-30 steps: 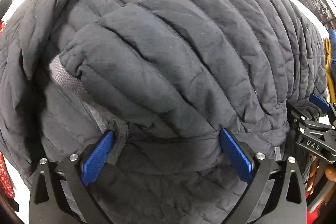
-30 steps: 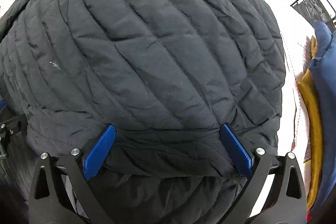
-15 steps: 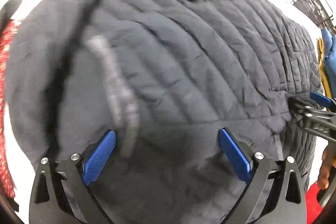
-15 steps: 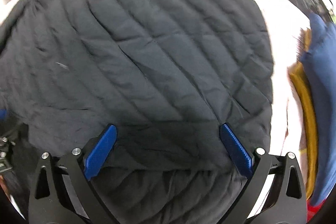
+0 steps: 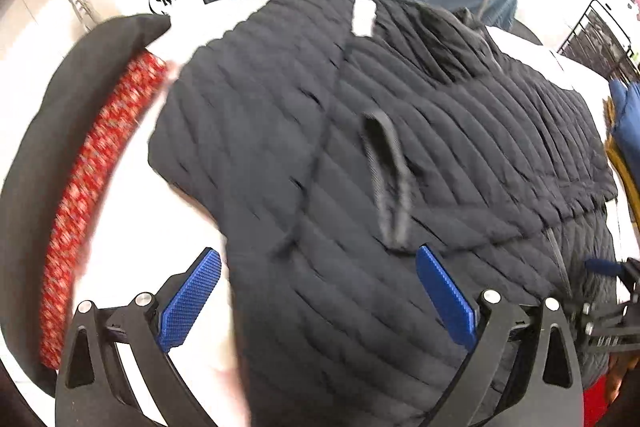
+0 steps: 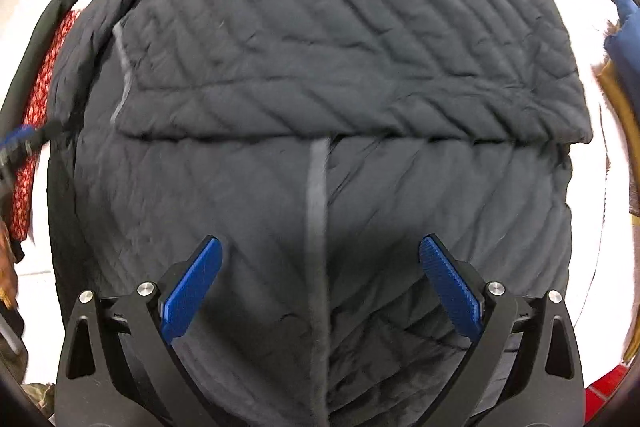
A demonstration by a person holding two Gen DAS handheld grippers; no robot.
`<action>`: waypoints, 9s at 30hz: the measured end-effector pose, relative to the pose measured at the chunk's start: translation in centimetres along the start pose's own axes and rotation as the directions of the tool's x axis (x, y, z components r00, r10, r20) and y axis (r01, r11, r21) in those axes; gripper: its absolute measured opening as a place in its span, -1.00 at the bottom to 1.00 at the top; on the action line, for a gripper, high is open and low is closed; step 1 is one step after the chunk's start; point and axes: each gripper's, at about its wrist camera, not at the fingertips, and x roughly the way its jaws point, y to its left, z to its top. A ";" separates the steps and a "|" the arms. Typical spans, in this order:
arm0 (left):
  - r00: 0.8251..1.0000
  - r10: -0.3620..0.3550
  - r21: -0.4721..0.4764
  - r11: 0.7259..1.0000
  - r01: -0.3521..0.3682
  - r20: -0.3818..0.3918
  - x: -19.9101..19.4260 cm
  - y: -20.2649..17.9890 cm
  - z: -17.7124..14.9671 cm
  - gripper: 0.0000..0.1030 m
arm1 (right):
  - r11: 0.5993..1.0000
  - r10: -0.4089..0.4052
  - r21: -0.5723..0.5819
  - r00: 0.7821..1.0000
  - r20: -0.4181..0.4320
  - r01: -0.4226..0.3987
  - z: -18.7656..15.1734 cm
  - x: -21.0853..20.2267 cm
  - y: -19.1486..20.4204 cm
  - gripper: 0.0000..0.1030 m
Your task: Fold large clothes
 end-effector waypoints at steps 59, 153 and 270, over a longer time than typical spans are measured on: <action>0.986 -0.120 0.514 0.842 0.161 -0.113 4.6 -15.3 3.1 -0.35 | 0.928 -0.043 0.372 0.995 0.091 0.006 -8.0 -6.3 -4.6 0.90; 0.977 -0.085 0.177 0.977 0.120 -0.195 12.8 -4.6 9.4 0.91 | 0.989 -0.110 0.105 0.992 0.063 0.103 5.4 4.4 -2.4 0.92; 0.902 -0.431 -0.144 0.894 0.425 -0.008 -0.8 8.3 5.9 -0.82 | 0.981 0.161 0.074 0.964 0.210 -0.180 -0.2 -13.2 -20.2 -0.79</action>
